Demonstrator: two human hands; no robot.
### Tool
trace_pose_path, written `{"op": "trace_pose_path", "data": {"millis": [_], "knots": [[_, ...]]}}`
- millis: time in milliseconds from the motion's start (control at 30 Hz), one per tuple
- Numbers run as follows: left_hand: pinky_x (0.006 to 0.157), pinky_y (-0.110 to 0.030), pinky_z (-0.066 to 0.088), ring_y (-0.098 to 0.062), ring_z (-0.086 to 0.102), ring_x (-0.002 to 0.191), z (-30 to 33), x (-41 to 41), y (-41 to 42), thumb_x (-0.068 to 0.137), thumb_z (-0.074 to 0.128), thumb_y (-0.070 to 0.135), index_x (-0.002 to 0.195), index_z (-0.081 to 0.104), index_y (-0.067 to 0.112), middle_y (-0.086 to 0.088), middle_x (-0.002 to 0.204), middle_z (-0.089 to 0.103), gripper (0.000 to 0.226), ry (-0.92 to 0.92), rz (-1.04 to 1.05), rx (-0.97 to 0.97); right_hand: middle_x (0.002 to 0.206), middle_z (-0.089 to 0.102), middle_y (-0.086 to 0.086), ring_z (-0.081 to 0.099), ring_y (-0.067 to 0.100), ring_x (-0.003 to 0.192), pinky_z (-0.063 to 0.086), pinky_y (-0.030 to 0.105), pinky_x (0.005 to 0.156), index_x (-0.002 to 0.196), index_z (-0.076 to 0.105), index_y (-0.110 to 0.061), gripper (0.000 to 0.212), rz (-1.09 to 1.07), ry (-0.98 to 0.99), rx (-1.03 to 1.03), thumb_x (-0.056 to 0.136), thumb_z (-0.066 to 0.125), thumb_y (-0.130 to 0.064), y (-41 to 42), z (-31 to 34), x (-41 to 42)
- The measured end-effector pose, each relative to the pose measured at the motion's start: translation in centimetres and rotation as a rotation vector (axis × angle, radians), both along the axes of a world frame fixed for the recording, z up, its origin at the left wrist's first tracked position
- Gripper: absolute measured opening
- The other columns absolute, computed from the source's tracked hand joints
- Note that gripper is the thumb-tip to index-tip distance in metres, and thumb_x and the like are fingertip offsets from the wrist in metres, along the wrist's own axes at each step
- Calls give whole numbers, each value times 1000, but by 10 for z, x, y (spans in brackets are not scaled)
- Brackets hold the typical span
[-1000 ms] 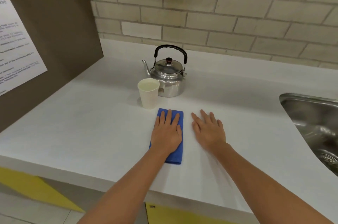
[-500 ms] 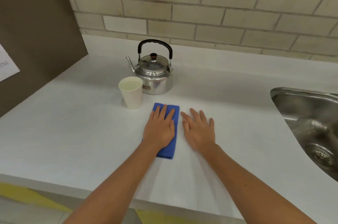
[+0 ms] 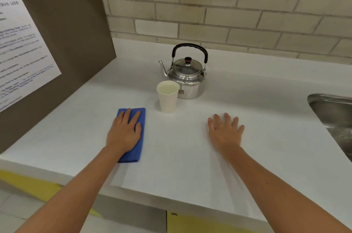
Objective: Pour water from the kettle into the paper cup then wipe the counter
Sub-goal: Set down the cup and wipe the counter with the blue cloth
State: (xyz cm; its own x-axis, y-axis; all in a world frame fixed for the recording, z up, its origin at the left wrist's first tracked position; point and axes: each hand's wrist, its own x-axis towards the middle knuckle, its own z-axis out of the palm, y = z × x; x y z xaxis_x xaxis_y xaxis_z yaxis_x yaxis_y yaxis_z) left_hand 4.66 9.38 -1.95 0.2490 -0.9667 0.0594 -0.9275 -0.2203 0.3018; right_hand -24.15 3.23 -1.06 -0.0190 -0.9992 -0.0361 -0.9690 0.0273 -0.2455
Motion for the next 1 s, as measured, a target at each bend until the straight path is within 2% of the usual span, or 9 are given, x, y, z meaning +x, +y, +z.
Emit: {"op": "trace_pose_path", "data": {"millis": [200,333,500,633,800,1000], "knots": [[117,-44,7,-33,7,142,-1,65,-72,96,22,35,145,13,18,-13,156,9,53,-38,40,55,150,27,5,14,35,138,15,53,111,134,35,-30,45,-37,27,-74,96,19,-45,1,-2,3],[117,-46,4,-37,5,141,3,76,-123,95,18,34,145,7,19,-15,156,5,53,-86,45,124,150,28,4,14,34,139,14,52,112,134,36,-32,44,-67,24,-88,96,20,-45,0,-5,7],[116,-45,9,-33,11,141,-3,58,-105,96,24,29,145,17,20,-13,155,14,51,-112,-144,-3,150,29,4,16,35,138,17,52,110,135,36,-32,44,-74,56,-91,96,21,-44,0,-4,9],[117,-42,4,-30,6,143,-7,9,-40,95,25,31,144,16,22,-10,156,11,51,-60,-170,-19,152,26,5,13,35,140,15,52,111,138,32,-32,46,-48,43,-58,96,19,-45,3,0,5],[116,-41,-4,-30,-2,144,-9,-103,32,94,20,35,145,6,24,-10,157,2,54,-53,-201,-58,154,23,2,13,33,141,17,48,111,141,28,-34,46,25,45,-42,97,17,-43,6,2,-8],[117,-41,-5,-30,-5,143,-3,-188,-15,96,16,34,145,4,20,-11,157,-1,52,-15,-281,4,152,30,1,24,28,137,23,45,108,139,33,-34,44,98,6,-48,99,18,-40,2,7,-22]]}}
